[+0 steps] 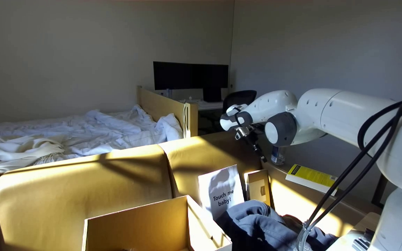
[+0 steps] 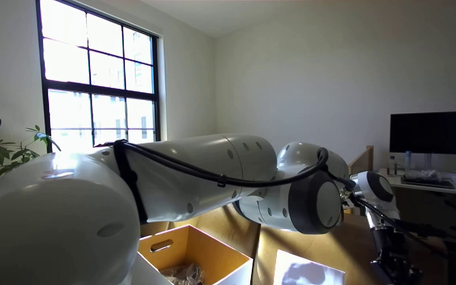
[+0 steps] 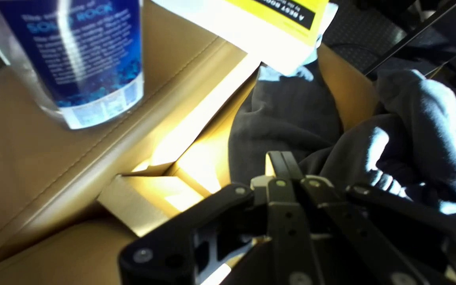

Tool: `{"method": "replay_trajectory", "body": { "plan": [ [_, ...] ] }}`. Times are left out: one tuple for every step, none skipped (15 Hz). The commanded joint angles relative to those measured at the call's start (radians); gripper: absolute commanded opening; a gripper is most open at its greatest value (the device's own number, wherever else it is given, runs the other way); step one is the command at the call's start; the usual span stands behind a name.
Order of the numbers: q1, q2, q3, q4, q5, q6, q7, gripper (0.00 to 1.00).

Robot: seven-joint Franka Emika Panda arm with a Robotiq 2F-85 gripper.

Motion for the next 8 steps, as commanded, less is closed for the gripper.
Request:
{"method": "replay_trajectory", "body": {
  "plan": [
    [0.022, 0.001, -0.004, -0.034, -0.008, -0.086, -0.088, 0.0],
    [0.026, 0.002, -0.003, -0.05, -0.01, -0.099, -0.094, 0.0],
    [0.03, 0.003, -0.005, -0.071, -0.013, -0.106, -0.088, 0.0],
    [0.033, 0.004, -0.003, -0.084, -0.013, -0.131, -0.097, 0.0],
    [0.034, 0.005, -0.004, -0.095, -0.016, -0.148, -0.099, 0.0],
    [0.033, 0.006, -0.005, -0.102, -0.018, -0.17, -0.099, 0.0],
    [0.028, 0.007, -0.007, -0.09, -0.02, -0.198, -0.102, 0.0],
    [0.024, 0.007, -0.011, -0.071, -0.023, -0.22, -0.104, 0.0]
  ]
}}
